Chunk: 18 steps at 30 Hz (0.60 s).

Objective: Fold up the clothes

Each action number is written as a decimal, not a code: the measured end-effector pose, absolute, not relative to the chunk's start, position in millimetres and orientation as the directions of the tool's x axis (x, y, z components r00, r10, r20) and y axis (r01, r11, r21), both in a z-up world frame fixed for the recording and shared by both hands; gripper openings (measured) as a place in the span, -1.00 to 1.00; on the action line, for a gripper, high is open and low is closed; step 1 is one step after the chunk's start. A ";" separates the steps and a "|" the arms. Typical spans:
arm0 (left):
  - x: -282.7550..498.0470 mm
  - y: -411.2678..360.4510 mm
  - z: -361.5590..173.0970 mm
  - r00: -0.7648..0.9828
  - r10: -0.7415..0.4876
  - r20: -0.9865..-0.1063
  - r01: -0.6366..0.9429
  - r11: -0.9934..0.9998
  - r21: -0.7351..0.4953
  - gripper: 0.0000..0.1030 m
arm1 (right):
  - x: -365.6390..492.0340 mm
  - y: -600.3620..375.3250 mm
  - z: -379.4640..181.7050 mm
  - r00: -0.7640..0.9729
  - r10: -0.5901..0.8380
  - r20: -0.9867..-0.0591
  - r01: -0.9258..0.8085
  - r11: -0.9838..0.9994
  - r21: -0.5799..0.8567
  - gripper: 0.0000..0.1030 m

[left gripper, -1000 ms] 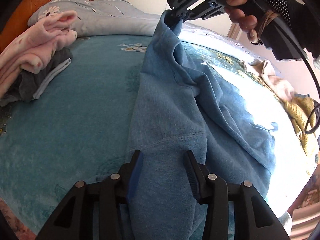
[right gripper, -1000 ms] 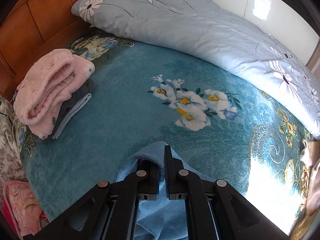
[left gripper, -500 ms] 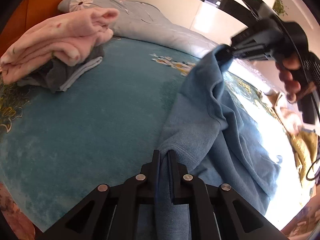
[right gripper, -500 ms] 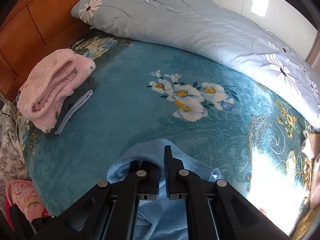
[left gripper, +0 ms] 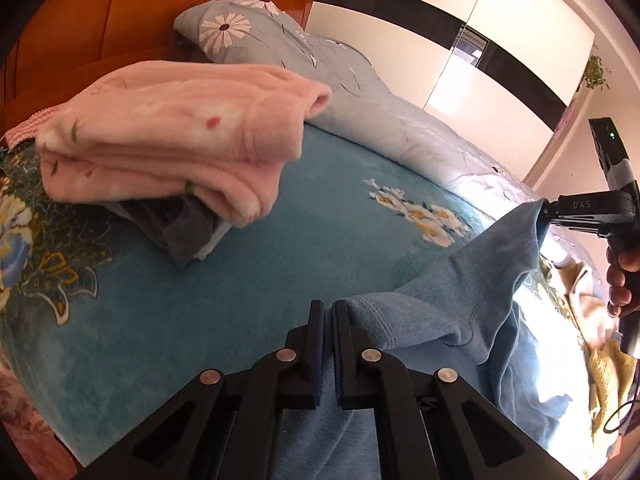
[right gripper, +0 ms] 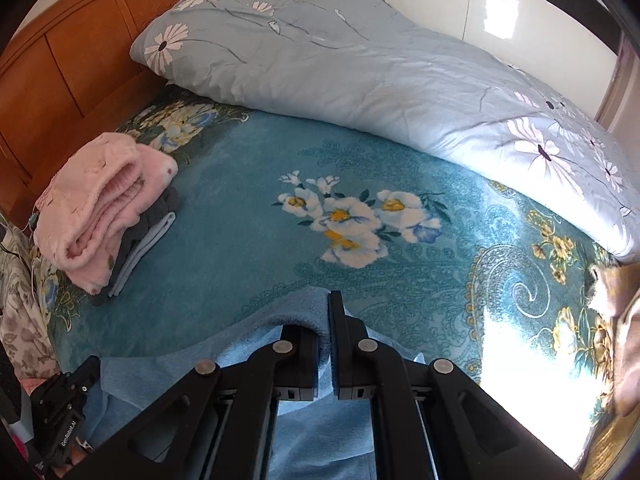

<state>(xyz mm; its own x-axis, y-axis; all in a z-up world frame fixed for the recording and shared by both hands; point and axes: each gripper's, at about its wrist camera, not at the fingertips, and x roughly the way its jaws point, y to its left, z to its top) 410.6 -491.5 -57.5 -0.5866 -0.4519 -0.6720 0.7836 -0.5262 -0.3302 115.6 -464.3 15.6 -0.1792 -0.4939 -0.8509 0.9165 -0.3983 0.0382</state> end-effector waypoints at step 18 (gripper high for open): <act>310.6 -585.4 -73.4 -0.519 -0.438 -0.733 0.793 -0.567 -0.222 -0.89 | 22.8 -502.8 -33.0 -0.163 -0.451 -0.878 0.835 -0.536 0.120 -0.91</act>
